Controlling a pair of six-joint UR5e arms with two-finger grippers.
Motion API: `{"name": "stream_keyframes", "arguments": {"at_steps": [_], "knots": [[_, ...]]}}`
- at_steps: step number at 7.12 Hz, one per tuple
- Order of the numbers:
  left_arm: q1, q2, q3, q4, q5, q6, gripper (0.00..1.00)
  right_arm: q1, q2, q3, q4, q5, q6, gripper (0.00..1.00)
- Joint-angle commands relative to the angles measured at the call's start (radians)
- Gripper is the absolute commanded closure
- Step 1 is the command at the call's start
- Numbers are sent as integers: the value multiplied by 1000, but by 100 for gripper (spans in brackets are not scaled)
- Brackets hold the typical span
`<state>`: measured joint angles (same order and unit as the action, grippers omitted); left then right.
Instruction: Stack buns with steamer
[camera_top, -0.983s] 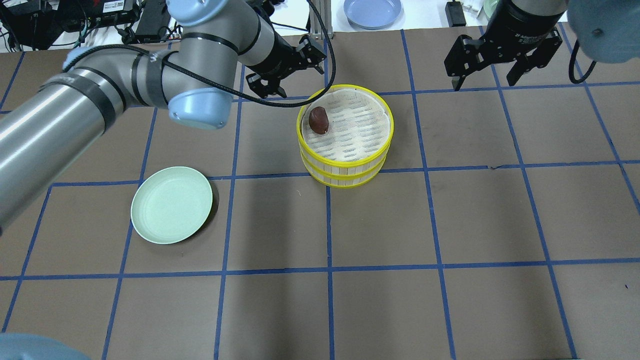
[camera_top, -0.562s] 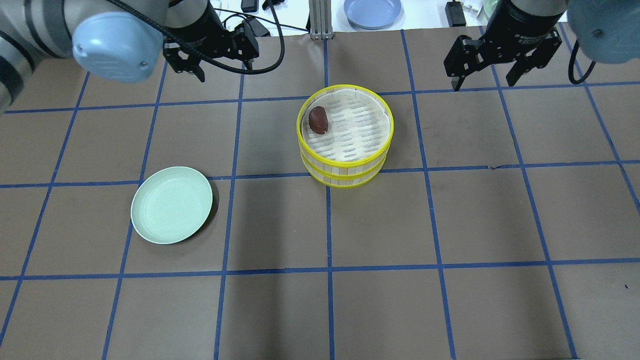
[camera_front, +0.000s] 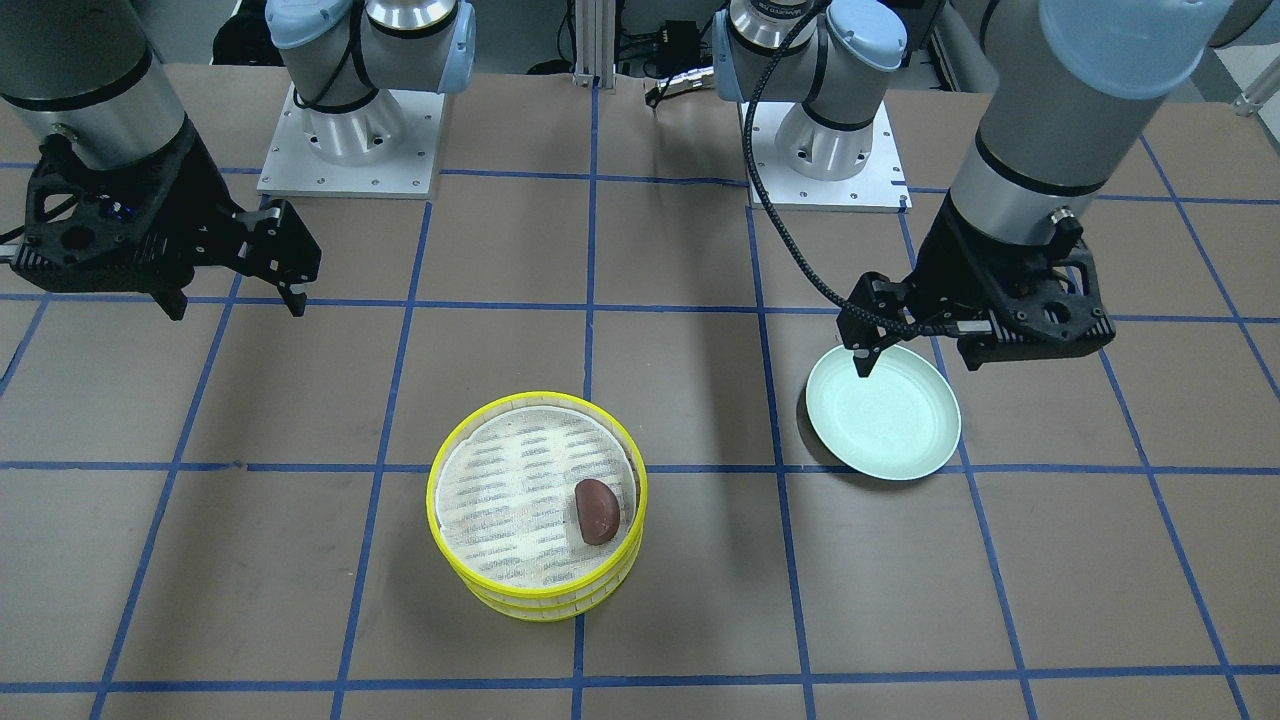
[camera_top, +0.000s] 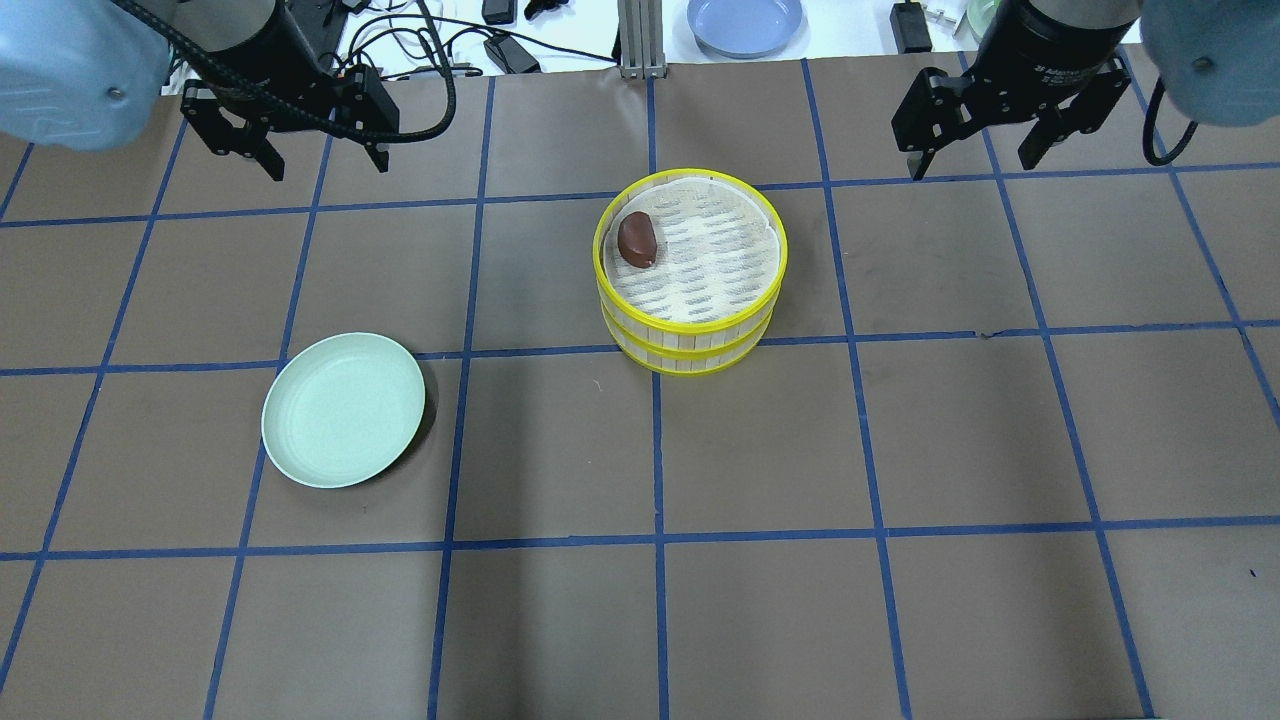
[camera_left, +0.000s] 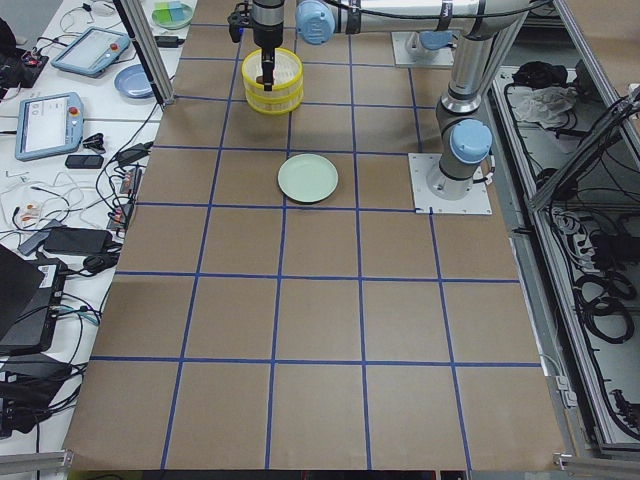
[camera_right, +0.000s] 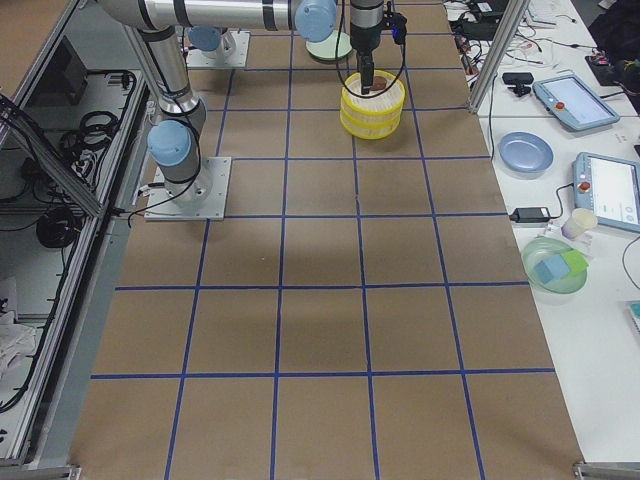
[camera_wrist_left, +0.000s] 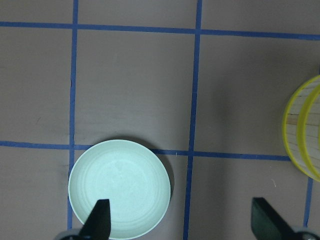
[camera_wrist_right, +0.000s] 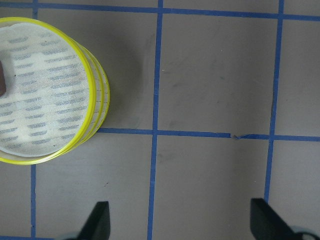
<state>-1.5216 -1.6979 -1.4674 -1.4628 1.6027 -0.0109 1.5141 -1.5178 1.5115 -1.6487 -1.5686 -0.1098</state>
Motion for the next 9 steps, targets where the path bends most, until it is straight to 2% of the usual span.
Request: {"name": "stream_keyframes", "arguments": {"at_steps": [1, 3, 9], "knots": [[11, 26, -26, -27, -12, 49, 0, 8, -16, 1, 6, -1, 10, 0], [11, 50, -92, -33, -6, 58, 0, 8, -16, 1, 6, 1, 13, 0], [29, 58, -102, -34, 0, 95, 0, 8, -7, 1, 3, 1, 15, 0]]}}
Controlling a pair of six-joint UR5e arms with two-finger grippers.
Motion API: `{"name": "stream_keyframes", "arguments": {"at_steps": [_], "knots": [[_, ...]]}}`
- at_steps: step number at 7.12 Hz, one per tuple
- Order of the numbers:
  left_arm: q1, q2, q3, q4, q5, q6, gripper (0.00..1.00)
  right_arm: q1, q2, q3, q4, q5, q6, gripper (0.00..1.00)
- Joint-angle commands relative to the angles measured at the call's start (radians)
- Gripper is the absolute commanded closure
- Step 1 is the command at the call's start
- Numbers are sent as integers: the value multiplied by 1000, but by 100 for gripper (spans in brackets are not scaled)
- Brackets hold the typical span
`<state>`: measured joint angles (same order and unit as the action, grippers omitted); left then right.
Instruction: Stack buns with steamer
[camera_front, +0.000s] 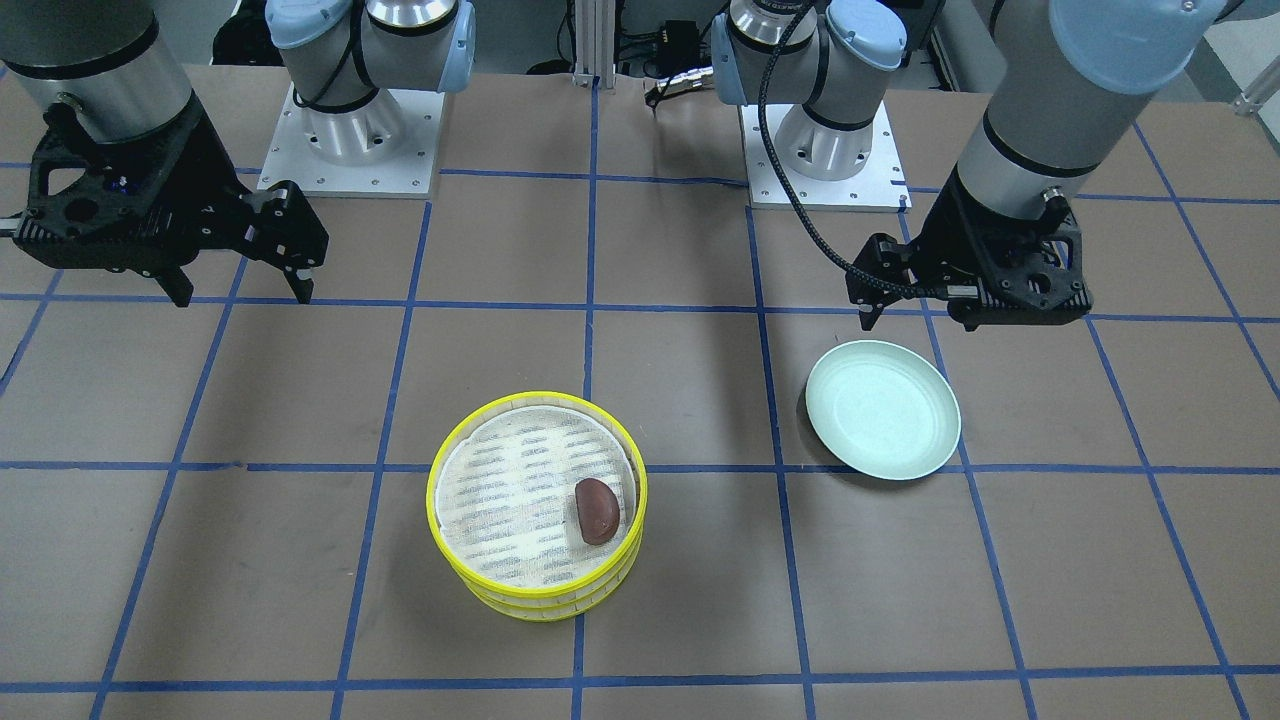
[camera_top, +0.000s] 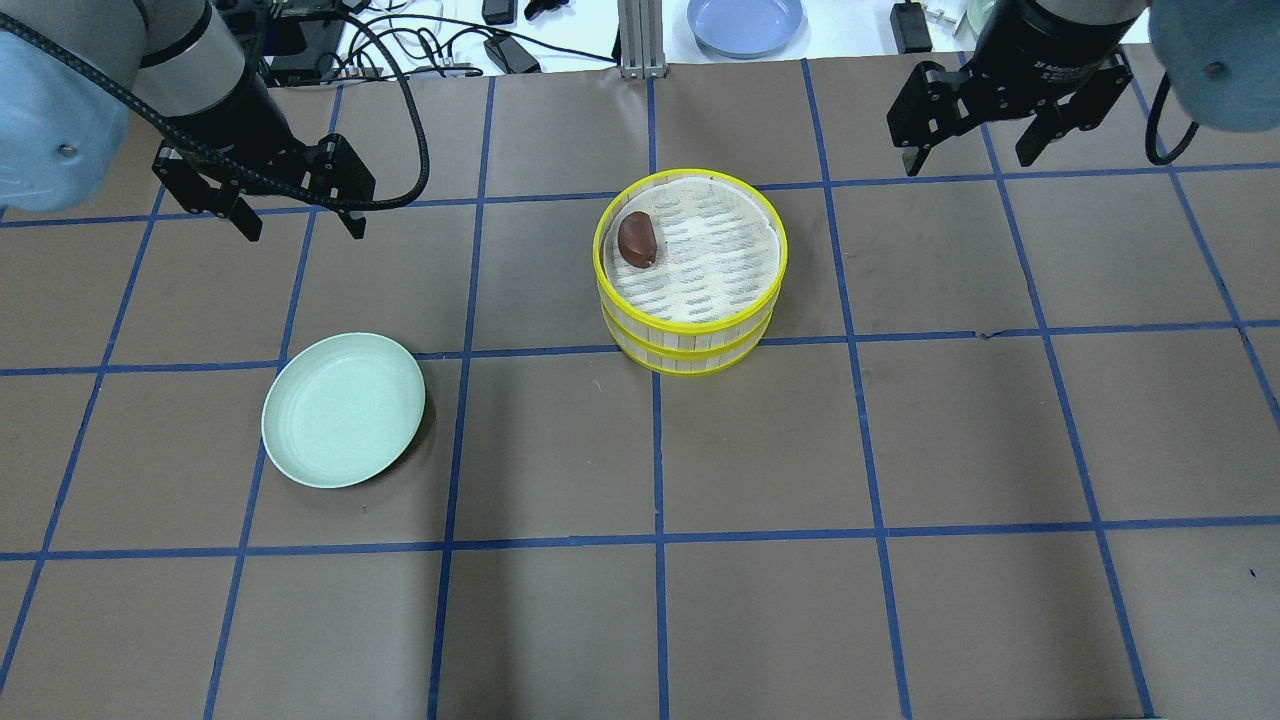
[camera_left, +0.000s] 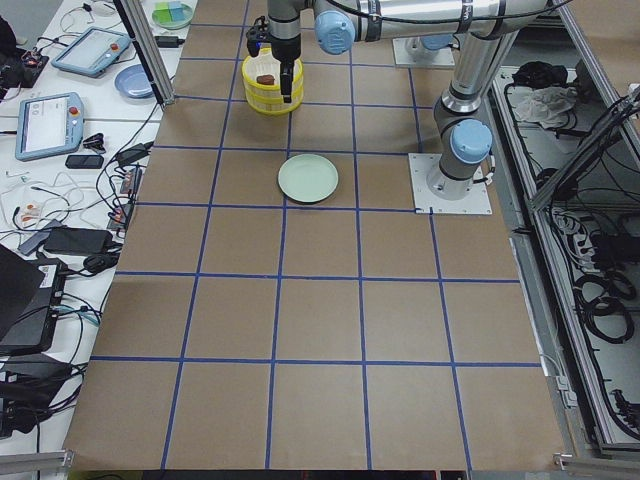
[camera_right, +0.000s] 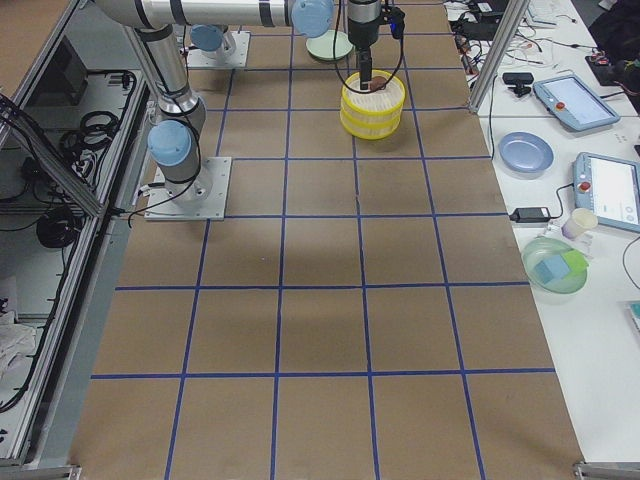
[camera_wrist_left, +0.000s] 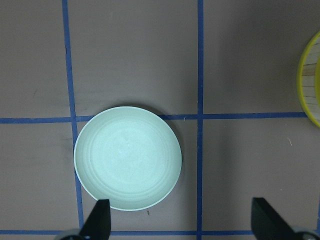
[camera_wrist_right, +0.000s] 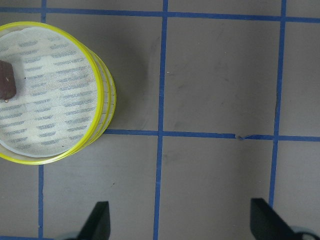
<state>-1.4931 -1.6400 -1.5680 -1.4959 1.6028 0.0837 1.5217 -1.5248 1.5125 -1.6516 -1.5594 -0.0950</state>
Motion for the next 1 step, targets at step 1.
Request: {"name": "stream_keyframes", "arguments": {"at_steps": [1], "knots": [[2, 0, -1, -1, 0, 1, 0, 0, 5, 0, 7, -7, 0, 0]]}}
